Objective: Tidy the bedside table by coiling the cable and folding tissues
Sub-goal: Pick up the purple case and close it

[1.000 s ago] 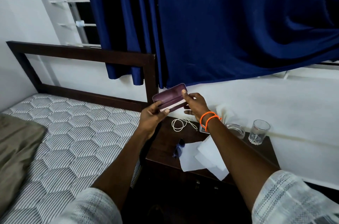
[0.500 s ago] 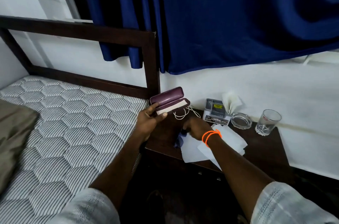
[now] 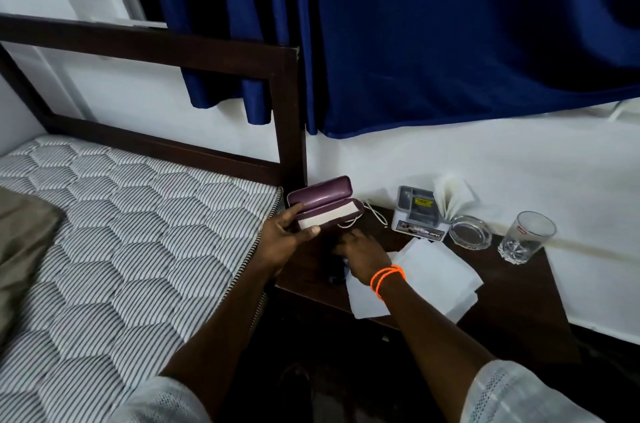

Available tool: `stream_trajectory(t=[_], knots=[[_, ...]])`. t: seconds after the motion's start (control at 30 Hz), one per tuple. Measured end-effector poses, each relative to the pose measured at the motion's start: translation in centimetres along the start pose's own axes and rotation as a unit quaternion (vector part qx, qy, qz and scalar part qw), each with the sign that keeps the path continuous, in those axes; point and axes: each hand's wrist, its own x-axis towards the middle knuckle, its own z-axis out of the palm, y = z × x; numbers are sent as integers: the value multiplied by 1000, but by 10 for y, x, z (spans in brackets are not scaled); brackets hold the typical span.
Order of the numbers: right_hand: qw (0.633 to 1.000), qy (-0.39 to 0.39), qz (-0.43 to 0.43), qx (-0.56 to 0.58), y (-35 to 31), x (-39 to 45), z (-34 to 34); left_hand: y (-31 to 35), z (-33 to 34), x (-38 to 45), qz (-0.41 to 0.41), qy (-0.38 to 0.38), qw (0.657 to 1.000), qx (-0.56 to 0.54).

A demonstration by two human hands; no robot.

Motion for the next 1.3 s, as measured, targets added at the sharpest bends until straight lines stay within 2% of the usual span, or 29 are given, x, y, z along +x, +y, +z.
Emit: stream_trajectory(t=[0.53,0.67,1.03,1.3], knots=[[1000,-15,-5,19,-2,-1,2,-14,-9,7,-5,8,1000,10],[999,6,9,45,4,-10,-11,-12,-7,7,-6,8,1000,22],[985,104,88,102,38,-66,-114,40,25,-10,-4,0,999,34],[974,186,79,100,43,-101,-198,84,51,-31,13,-23,999,44]])
